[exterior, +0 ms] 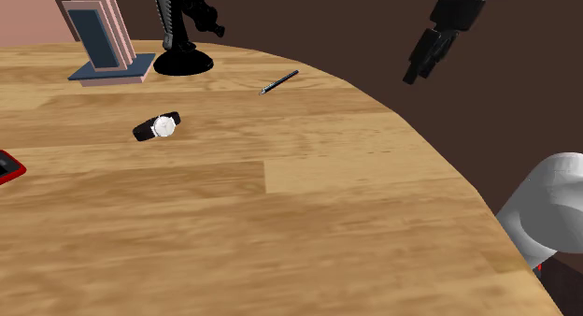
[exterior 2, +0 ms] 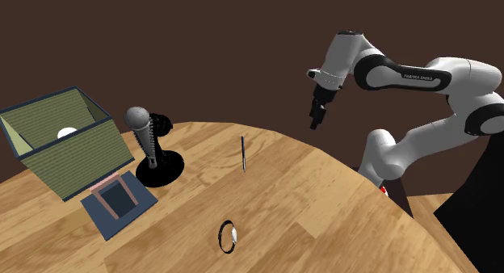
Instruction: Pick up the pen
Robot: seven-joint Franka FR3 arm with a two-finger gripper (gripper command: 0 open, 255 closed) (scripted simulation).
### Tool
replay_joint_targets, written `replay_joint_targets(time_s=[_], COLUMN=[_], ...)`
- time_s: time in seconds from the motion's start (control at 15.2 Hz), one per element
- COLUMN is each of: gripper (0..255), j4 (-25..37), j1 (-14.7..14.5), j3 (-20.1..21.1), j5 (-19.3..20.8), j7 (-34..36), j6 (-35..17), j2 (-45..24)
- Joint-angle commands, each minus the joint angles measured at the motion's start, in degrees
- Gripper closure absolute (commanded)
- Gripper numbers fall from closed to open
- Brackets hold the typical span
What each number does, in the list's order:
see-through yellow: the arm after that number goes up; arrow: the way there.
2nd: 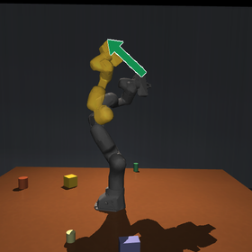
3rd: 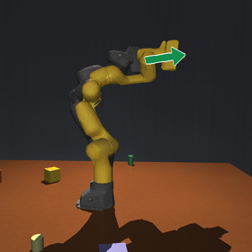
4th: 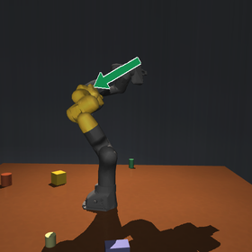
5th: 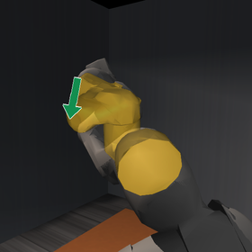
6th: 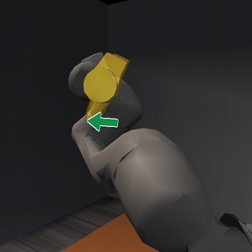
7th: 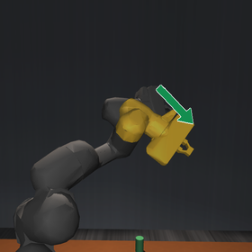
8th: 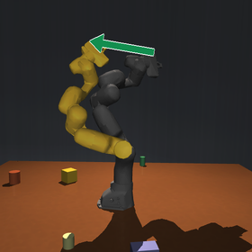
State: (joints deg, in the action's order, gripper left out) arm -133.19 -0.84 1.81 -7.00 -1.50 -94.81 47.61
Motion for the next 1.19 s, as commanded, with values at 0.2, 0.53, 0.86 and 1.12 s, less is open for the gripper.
replay_joint_targets(time_s=[0.2, 0.53, 0.86, 1.12], gripper=[0, 0, 0, 0], j4=[2.7, 9.5, 18.7, 27.7], j1=[1.0, 3.3, 6.1, 8.4], j3=[5.1, 13.1, 20.5, 26.2], j5=[-3.2, -7.6, -10.0, -9.7], j7=[10.1, 26.8, 43.6, 57.4], j6=[1.2, 2.5, 3.2, 3.5], j2=[-2.7, -9.6, -19.1, -28.4])
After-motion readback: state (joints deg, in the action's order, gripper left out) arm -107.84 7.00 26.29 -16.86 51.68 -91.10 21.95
